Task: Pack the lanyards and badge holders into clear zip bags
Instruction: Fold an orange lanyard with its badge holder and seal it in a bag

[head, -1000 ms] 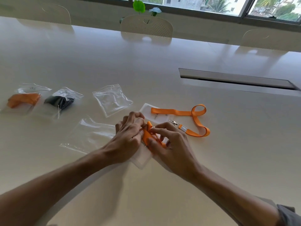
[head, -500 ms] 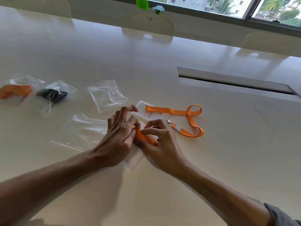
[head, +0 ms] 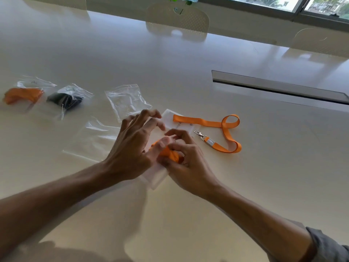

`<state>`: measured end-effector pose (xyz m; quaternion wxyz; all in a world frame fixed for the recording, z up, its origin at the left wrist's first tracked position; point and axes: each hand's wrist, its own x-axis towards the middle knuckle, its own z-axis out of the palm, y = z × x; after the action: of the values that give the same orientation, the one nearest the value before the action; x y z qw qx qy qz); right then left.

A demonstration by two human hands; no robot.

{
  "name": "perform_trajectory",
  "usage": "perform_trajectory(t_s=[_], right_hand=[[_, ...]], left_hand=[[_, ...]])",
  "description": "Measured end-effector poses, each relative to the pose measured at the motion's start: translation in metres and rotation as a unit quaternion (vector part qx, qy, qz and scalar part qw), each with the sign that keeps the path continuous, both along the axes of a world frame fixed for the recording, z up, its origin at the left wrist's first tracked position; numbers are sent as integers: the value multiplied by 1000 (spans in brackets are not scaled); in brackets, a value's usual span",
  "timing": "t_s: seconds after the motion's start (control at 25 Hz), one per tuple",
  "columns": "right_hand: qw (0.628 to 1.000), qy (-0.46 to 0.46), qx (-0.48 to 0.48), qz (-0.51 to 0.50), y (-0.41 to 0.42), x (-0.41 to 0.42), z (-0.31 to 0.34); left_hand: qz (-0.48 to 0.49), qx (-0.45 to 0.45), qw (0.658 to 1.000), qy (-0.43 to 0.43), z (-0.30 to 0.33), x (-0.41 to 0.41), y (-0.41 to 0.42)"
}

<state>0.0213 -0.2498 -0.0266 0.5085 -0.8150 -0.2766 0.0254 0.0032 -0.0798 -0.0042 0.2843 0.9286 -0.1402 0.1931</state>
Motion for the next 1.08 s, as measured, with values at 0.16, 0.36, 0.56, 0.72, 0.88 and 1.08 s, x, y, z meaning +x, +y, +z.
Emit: perform_trajectory(t_s=[0.16,0.36,0.56,0.72,0.88,1.08], right_hand=[[991,49,89,-91,0,8,-3],[985,72,132,-89,0,10,0],[991,99,86,-26,-9,10,6],[992,83,91,-40,-6,6,7],[980,85,116,-134,-8,5,8],[976,-152,-140,-72,-27,13,13]], left_hand=[[55,157,986,5,7,-6,2],[48,159,986,16,2,-4,0],[-44,115,992,-8,-5,3,7],[-67,115,991,-8,-7,8,12],[-85,97,991,26,-13,11,16],[-93,149,983,55,-11,16,23]])
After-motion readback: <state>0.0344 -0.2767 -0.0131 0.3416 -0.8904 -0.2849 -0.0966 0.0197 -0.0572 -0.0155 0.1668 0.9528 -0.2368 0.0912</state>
